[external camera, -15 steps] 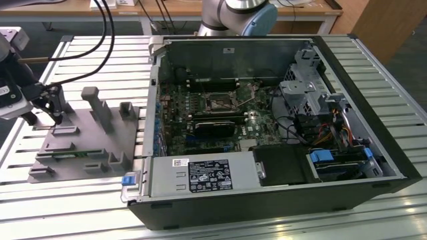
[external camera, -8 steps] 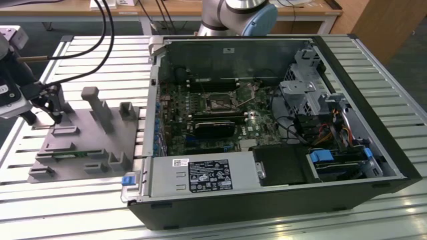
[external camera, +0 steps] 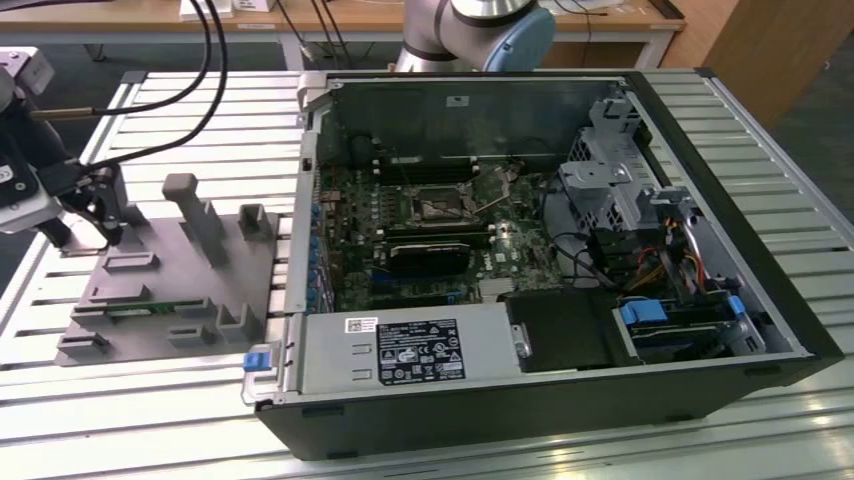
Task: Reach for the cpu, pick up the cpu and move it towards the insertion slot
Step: 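Pick up the cpu and move it towards the insertion slot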
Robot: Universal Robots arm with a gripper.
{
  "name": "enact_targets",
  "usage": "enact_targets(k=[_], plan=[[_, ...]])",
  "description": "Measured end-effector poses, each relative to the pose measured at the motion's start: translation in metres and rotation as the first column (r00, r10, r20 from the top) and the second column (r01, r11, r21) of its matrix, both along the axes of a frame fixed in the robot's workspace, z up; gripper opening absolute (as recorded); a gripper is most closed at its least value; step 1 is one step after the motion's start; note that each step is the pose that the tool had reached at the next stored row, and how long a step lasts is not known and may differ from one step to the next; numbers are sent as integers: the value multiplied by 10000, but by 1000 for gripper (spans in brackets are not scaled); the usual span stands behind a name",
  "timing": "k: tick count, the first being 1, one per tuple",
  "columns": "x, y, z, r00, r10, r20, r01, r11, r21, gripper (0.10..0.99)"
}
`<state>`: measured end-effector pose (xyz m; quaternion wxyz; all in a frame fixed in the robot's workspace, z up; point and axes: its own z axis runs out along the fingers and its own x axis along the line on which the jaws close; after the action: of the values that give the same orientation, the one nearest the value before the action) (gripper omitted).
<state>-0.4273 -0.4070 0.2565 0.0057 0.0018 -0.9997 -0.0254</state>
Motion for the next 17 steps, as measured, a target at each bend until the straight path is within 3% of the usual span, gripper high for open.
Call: enact_targets(k=[17], plan=[[0, 0, 116, 10000, 0, 0, 0, 10000, 0, 541]])
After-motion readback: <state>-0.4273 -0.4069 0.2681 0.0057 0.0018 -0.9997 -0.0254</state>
